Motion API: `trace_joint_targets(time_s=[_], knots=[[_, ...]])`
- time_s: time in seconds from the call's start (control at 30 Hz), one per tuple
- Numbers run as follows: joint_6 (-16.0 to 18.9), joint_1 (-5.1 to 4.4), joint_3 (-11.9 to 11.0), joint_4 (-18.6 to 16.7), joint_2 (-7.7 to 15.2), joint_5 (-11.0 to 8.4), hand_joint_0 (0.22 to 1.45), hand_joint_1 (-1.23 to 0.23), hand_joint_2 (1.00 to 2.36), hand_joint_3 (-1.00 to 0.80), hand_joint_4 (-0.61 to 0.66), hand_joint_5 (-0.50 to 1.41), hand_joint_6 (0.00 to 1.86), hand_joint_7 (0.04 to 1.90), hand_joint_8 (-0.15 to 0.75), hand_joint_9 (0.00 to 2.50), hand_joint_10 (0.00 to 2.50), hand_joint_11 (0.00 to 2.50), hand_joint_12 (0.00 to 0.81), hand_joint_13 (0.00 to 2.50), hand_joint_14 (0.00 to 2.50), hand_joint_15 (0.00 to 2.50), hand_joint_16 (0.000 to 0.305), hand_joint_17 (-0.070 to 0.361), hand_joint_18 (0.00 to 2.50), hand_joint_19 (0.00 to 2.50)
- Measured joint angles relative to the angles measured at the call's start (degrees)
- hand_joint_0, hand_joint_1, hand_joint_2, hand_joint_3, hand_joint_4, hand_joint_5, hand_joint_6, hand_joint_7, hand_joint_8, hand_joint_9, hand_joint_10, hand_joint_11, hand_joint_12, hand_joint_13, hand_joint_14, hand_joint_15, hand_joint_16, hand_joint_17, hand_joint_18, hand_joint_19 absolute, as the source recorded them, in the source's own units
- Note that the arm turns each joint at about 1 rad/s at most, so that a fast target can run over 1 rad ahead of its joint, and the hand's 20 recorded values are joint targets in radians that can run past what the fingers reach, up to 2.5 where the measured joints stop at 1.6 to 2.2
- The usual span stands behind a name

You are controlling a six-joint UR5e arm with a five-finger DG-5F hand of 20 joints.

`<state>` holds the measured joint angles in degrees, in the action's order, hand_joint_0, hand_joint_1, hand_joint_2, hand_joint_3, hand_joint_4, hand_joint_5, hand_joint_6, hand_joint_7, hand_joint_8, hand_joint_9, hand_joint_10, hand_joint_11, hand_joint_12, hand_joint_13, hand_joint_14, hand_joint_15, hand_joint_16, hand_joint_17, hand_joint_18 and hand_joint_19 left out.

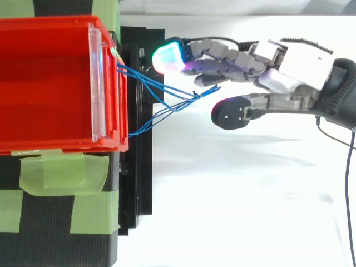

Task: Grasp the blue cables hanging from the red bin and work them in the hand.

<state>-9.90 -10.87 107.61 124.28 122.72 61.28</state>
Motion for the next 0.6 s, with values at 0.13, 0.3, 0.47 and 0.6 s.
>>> trace_joint_targets(time_s=[0.13,0.3,0.47,0.6], knots=[[1.14,-0.17,-0.29,1.16,0.12,0.88,0.83,-0.49,1.0,-0.93,0.24,-0.17,0.01,0.72,0.328,0.29,0.0,0.18,0.393,0.23,0.01,0.29,0.059,0.133,0.3,0.39],[1.32,-0.49,-0.33,0.83,0.13,1.16,0.83,-0.49,1.0,-0.93,0.24,-0.17,0.01,0.72,0.328,0.29,0.0,0.18,0.394,0.23,0.01,0.3,0.059,0.133,0.3,0.39],[1.12,-0.71,-0.32,0.28,0.14,2.04,0.83,-0.49,1.0,-0.94,0.24,-0.17,0.01,0.72,0.328,0.29,0.0,0.18,0.393,0.23,0.01,0.29,0.059,0.133,0.3,0.4],[0.38,-0.95,-0.32,-0.53,0.15,3.23,0.83,-0.49,1.0,-0.93,0.24,-0.17,0.01,0.72,0.329,0.29,0.0,0.18,0.394,0.23,0.01,0.29,0.059,0.133,0.3,0.39]])
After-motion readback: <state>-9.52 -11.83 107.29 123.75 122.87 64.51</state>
